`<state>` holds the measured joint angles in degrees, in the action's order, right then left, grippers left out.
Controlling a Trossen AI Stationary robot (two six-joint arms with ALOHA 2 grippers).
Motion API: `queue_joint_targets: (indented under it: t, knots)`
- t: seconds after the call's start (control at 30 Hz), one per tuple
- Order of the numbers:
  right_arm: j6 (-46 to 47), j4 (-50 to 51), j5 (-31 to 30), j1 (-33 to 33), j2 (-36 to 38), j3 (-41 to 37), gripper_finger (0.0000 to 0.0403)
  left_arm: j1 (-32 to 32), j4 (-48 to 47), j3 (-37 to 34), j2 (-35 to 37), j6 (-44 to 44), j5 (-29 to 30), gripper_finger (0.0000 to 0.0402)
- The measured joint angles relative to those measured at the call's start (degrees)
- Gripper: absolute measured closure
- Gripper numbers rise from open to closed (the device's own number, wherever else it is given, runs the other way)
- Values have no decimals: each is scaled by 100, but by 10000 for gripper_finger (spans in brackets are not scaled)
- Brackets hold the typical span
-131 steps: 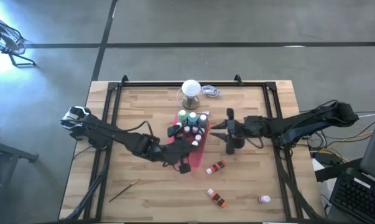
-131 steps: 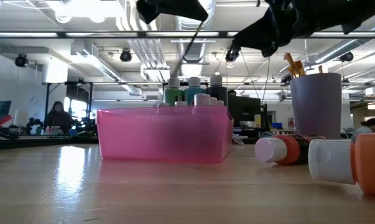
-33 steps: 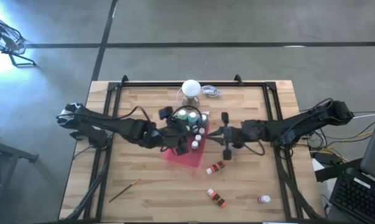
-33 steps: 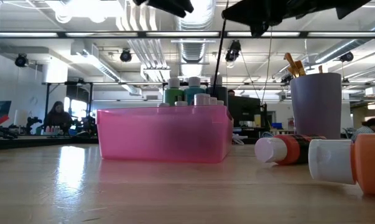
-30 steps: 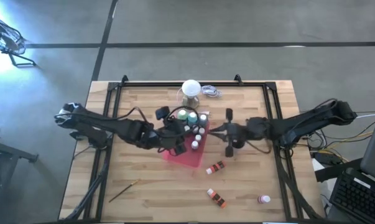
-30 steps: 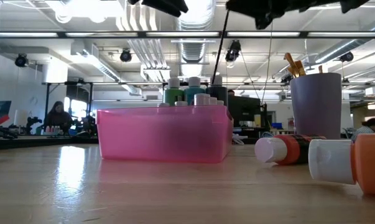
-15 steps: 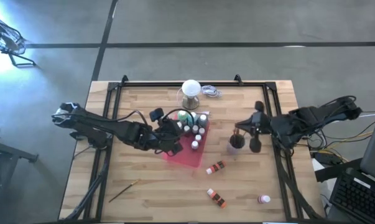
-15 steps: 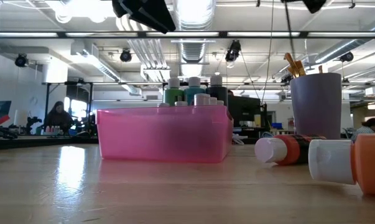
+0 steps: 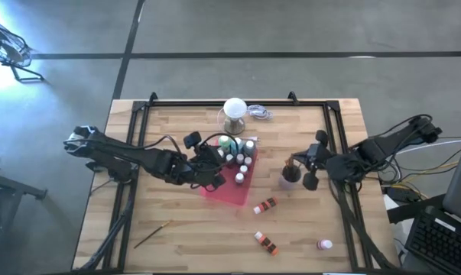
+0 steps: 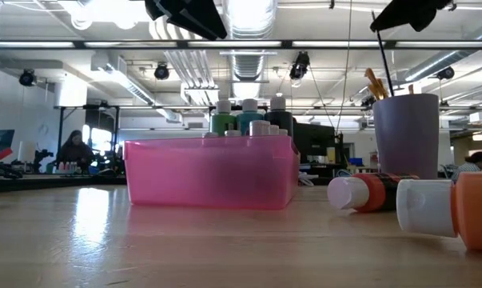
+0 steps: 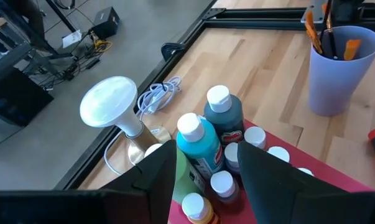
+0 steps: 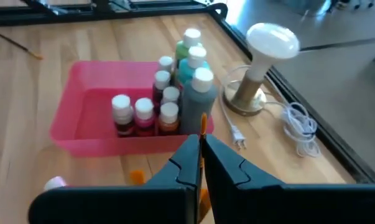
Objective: Pick & Place Paint Supplies
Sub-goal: Put the orange paintbrush into the purple cup
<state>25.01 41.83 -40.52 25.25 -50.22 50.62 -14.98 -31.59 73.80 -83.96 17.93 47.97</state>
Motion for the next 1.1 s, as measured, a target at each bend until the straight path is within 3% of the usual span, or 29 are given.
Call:
queue_joint_targets:
  t: [0.67, 1.1]
  knots:
    - [1257, -694, 5, 1, -4, -1385, 392, 0, -2, 0, 0, 57, -10, 225]
    - [1719, -797, 57, 1, -11, -1811, 393, 0, 4, -4, 0, 128, -12, 225]
